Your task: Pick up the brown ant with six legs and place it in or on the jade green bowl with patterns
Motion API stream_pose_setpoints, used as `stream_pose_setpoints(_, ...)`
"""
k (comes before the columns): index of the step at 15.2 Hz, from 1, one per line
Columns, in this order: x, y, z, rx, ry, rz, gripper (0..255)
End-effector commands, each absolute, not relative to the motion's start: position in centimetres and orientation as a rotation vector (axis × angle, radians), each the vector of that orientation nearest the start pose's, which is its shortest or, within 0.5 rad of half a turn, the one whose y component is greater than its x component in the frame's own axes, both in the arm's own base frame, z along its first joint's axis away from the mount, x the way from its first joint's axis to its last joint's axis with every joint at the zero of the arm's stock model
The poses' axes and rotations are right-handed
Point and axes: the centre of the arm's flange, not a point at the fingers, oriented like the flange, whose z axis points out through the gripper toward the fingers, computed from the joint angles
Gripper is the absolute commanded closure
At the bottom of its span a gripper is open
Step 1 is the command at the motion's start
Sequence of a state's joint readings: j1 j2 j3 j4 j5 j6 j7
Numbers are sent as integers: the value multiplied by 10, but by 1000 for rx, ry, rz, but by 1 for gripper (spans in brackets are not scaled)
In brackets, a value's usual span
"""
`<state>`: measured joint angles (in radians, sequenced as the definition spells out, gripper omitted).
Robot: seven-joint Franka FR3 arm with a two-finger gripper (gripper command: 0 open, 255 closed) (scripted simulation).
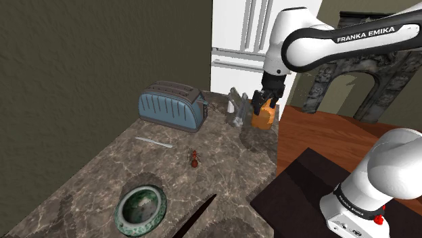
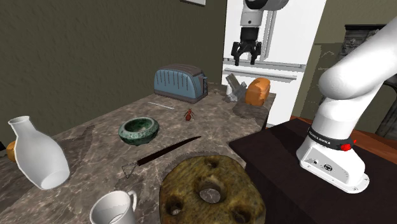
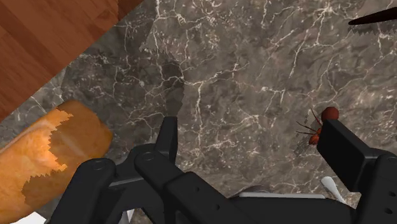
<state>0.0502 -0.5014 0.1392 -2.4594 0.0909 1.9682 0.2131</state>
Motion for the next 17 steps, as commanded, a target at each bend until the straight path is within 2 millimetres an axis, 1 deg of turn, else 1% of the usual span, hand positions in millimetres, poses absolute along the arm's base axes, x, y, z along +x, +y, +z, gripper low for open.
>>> stream_pose_setpoints(1, 402, 97, 453, -3116, 116, -1, 0)
stream_pose_setpoints(17, 503, 210, 307, -3076, 101, 51, 0)
